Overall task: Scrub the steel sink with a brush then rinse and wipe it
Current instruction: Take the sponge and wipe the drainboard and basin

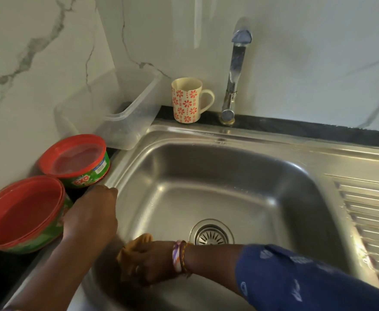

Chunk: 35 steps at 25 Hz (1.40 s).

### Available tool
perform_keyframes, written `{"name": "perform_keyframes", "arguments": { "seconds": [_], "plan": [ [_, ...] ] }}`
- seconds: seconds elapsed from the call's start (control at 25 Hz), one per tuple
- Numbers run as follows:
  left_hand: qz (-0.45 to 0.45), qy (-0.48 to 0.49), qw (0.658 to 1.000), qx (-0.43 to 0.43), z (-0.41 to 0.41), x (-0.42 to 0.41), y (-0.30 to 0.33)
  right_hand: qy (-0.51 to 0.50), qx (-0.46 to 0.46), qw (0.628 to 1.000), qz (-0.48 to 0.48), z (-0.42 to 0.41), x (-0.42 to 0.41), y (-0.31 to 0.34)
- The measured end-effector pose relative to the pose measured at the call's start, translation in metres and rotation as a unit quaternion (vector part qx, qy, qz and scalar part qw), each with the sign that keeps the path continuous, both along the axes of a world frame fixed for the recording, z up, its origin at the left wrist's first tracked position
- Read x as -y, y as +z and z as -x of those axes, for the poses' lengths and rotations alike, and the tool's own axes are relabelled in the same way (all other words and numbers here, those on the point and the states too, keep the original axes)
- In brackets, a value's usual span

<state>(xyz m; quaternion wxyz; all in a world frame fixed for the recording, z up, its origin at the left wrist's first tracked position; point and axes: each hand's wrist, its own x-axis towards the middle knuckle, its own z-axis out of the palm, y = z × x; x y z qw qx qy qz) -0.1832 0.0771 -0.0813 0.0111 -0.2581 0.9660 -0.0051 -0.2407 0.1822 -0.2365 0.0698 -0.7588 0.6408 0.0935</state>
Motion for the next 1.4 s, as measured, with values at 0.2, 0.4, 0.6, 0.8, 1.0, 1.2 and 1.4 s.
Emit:
{"name": "perform_keyframes", "arguments": {
  "seconds": [0.2, 0.4, 0.6, 0.8, 1.0, 1.2, 1.4],
  "plan": [
    [0.077, -0.027, 0.996, 0.029, 0.006, -0.002, -0.004, 0.097, -0.197, 0.974, 0.052, 0.072, 0.02, 0.039],
    [0.098, -0.049, 0.993, 0.045, 0.012, 0.006, -0.008, -0.153, -0.36, 0.92, -0.016, 0.164, -0.028, 0.094],
    [0.099, -0.04, 0.993, 0.055, 0.01, 0.008, -0.008, -0.217, -0.384, 0.879, -0.181, 0.149, -0.093, 0.038],
    [0.093, -0.036, 0.993, 0.066, 0.011, 0.007, -0.01, -0.348, -0.372, 0.818, -0.267, 0.129, -0.152, 0.031],
    [0.158, -0.1, 0.979, 0.081, 0.016, 0.004, -0.006, -0.458, -0.342, 0.729, -0.376, 0.102, -0.176, 0.054],
    [0.154, -0.133, 0.977, 0.063, 0.014, 0.013, -0.013, -0.529, -0.135, 0.748, -0.378, 0.063, -0.173, 0.112],
    [0.045, -0.099, 0.993, 0.05, 0.001, 0.018, -0.011, -0.528, 0.003, 0.706, -0.472, 0.018, -0.184, 0.131]
  ]
}}
